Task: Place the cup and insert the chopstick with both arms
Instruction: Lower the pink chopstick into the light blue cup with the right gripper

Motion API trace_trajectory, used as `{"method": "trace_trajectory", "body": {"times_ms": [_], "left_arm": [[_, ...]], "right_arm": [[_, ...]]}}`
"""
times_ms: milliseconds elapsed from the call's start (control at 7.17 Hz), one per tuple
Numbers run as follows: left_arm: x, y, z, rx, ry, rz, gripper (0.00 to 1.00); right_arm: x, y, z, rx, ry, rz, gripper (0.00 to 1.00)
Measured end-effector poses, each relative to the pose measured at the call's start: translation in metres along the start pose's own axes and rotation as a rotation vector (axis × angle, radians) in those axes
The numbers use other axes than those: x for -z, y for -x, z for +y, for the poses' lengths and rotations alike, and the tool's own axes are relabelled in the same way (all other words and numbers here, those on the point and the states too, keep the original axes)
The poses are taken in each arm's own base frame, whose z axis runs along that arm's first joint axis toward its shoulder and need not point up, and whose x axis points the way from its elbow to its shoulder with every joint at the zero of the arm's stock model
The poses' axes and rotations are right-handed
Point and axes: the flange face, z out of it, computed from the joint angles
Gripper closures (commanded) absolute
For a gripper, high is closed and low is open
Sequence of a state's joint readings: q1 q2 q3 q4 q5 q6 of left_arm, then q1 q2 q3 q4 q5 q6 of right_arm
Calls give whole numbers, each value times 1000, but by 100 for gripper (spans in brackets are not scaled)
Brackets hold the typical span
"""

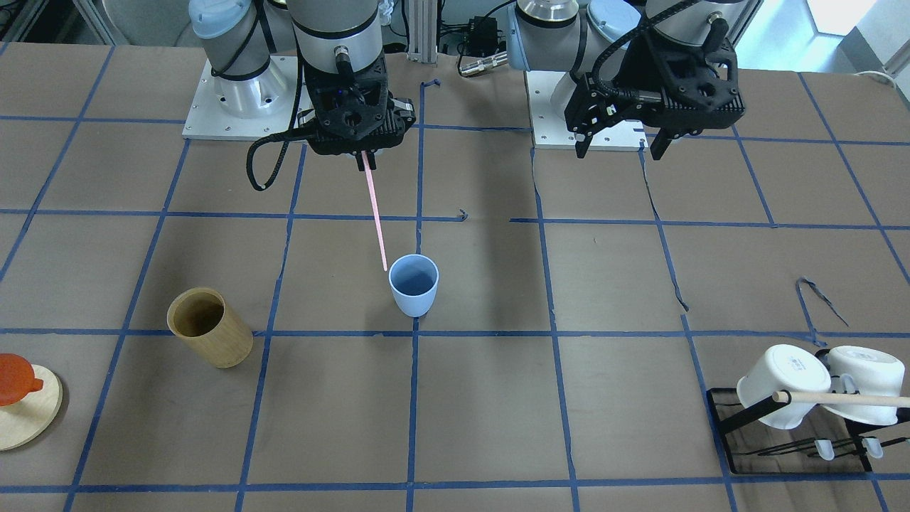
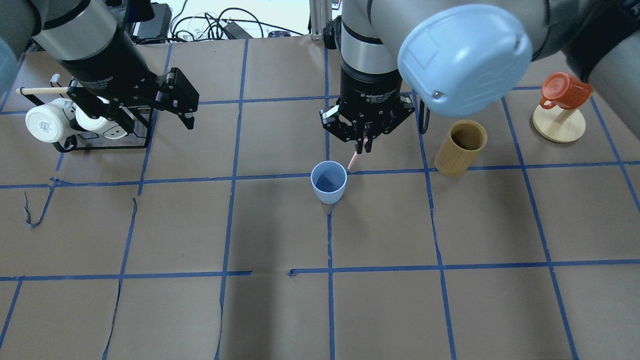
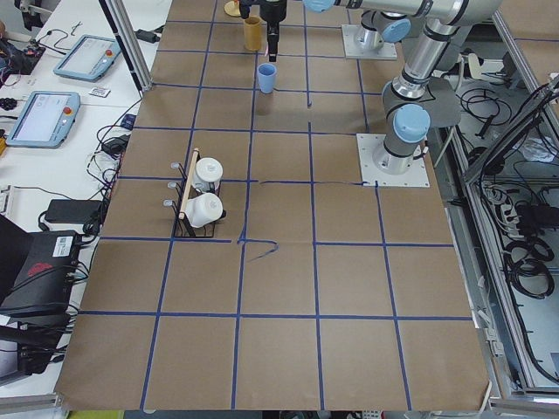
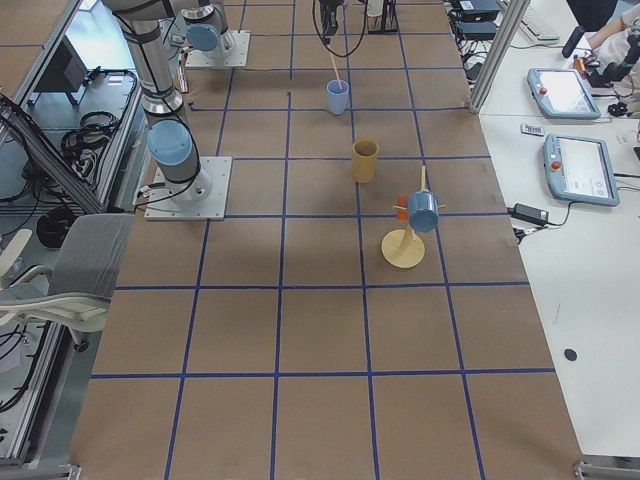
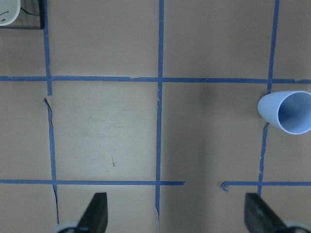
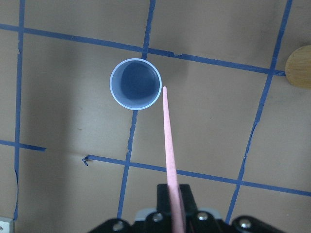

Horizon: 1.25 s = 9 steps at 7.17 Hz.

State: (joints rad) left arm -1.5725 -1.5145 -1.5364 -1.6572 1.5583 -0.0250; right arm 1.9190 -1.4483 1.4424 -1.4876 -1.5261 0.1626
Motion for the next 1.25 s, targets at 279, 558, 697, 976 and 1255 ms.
{"method": "trace_trajectory", "body": {"times_ms": [279, 558, 697, 976, 1255], "left_arm": [[0, 0, 0, 0, -2, 0, 0], [0, 0, 0, 1, -2, 1, 0], [0, 0, 1, 1, -2, 1, 0], [-1, 0, 1, 1, -1, 1, 0], [-1, 0, 2, 1, -2, 1, 0]], "right_arm": [[-12, 17, 1, -9, -2, -1, 100], [-27, 35, -8, -18, -54, -19, 100], [-37, 38, -11, -14, -53, -18, 100], [-57, 38, -11, -6, -27, -12, 100], [-69, 38, -12, 5, -17, -10, 100]]}}
